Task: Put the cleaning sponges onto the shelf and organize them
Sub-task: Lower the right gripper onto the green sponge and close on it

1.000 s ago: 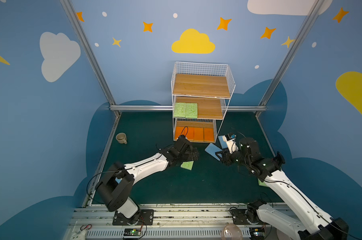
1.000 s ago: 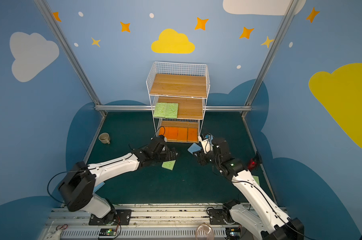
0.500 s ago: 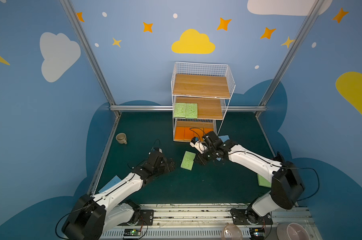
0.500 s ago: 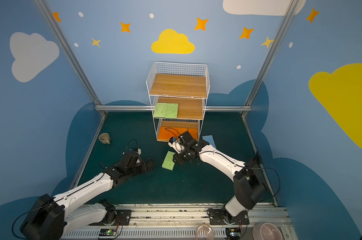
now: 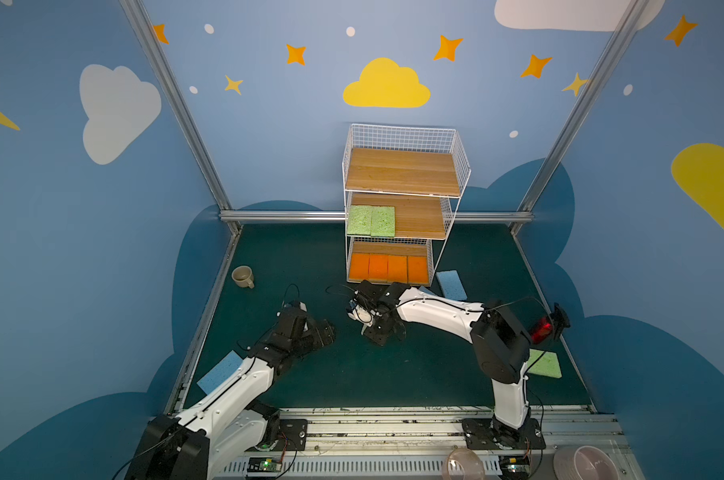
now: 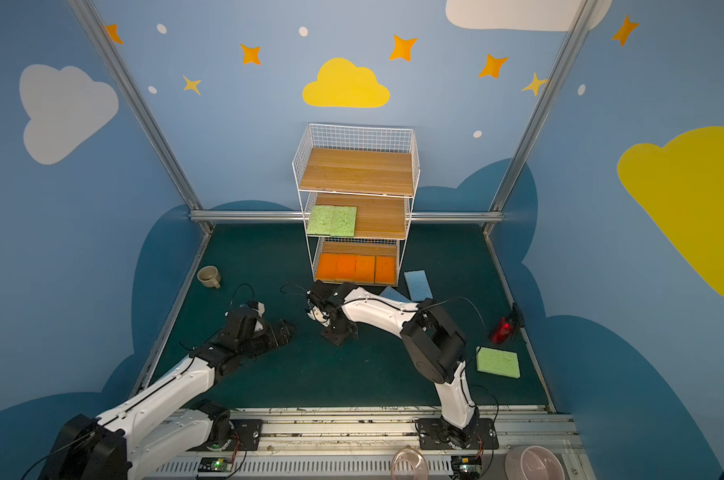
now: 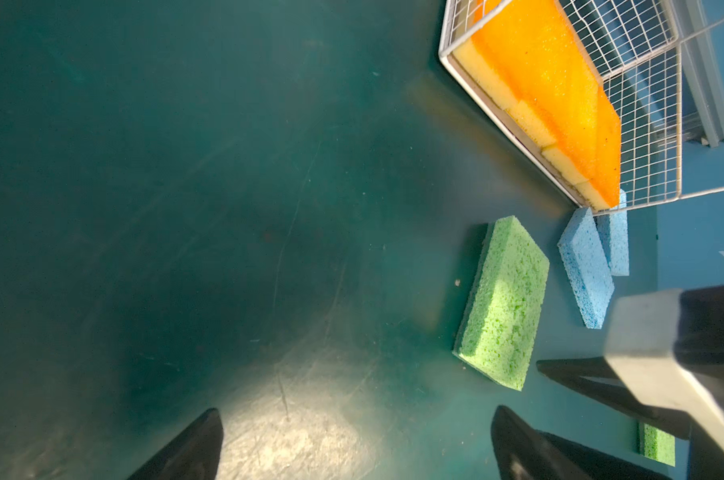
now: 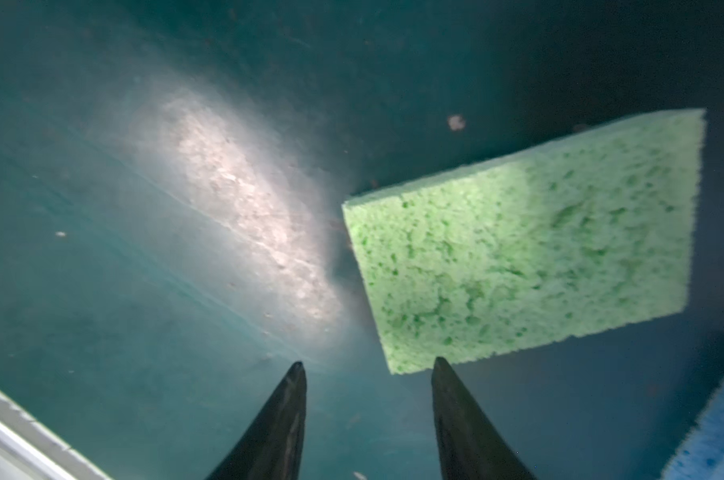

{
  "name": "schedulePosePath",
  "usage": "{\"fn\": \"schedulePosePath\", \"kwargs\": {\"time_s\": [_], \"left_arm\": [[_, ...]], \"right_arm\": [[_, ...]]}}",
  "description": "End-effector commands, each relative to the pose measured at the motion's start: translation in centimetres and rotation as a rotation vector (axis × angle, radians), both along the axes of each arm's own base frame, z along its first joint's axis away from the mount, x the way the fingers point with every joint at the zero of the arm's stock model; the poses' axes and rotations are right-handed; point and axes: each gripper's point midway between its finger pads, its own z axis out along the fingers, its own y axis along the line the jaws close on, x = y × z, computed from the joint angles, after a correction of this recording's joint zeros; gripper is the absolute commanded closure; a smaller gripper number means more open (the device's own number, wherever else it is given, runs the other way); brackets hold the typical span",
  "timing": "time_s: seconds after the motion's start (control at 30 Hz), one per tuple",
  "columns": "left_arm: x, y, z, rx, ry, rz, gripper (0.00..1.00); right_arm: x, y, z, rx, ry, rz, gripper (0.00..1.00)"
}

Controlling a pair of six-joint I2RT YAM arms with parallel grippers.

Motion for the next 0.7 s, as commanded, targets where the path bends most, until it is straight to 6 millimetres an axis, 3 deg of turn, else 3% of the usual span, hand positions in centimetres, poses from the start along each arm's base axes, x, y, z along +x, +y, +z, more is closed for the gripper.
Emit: {"fn": "schedulePosePath", "kwargs": {"time_s": [0.0,0.4,0.67], "left_arm": [[-0.2,-0.2,-0.5,-0.003,0.007,-0.025,0.0],[0.1,-0.2,-1.1,-0.01,0.033,-0.021,0.0],[0.1,-0.1,-1.2,-0.009,0.036,-0.015,0.0]], "right_arm": [[0.5,-0.2,0.0,-0.033,-0.026,0.015,0.5],[0.9,1.8,-0.9,-0.003,-0.108,0.057,0.53],[1.2,1.9,-2.3,-0.017,-0.106,0.066,0.56]]}}
